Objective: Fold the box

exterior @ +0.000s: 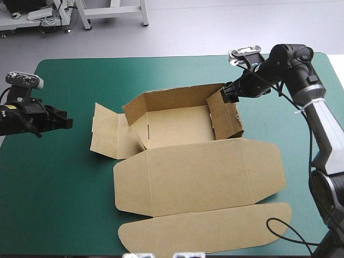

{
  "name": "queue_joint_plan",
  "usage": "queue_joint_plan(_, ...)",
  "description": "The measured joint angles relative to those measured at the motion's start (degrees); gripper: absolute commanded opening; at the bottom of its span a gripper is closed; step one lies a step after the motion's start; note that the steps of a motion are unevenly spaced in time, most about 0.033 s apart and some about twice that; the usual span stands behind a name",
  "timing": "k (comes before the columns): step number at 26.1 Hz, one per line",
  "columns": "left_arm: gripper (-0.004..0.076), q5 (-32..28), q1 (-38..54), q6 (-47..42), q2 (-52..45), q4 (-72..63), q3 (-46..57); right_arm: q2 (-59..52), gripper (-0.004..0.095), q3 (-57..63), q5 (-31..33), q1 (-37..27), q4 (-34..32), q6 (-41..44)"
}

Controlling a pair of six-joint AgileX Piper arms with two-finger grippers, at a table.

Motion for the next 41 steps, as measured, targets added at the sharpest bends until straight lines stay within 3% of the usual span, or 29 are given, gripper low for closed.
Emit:
queue_joint_plan(5, 0.0006, 0.00, 0.00, 0.00, 0.00, 0.00, 0.00, 8.13, 0.0717, 0.00, -0.05, 0.00, 0.00, 1.14)
queue_joint_plan(8, 0.0006, 0.00, 0.00, 0.04, 0.00, 0.00, 0.00, 13.34, 0.0614, 0.00, -0.30, 0.00, 0.18, 2.03)
queue_joint_plan(10, 0.0006, 0.00, 0.00, 0.04, 0.00, 0.00, 0.00, 14.68, 0.0485, 0.00, -0.44, 0.00, 0.24, 2.24)
queue_joint_plan(13, 0.0006, 0.00, 0.00, 0.04, 0.00, 0.00, 0.00, 15.62, 0.0103, 0.05, -0.50, 0.00, -0.32, 2.38)
queue_joint_plan(15, 0.0006, 0.00, 0.00, 0.04, 0.00, 0.00, 0.00, 15.62, -0.0019, 0.05, -0.50, 0.00, -1.07, 1.80)
queue_joint_plan(28, 0.0006, 0.28, 0.00, -0.20, 0.00, 0.36, 0.00, 13.04, -0.0018, 0.10, -0.73, -1.11, 0.12, -2.65)
queue_joint_plan(35, 0.0006, -1.69, 0.00, -1.83, 0.00, 5.03, 0.00, 1.98, -0.0018, 0.10, -0.46, -8.65, 10.12, -7.61)
queue_joint_plan(41, 0.0006, -3.82, 0.00, -6.72, 0.00, 12.62, 0.00, -6.34, -0.0019, 0.10, -0.20, -16.33, 13.25, -9.55)
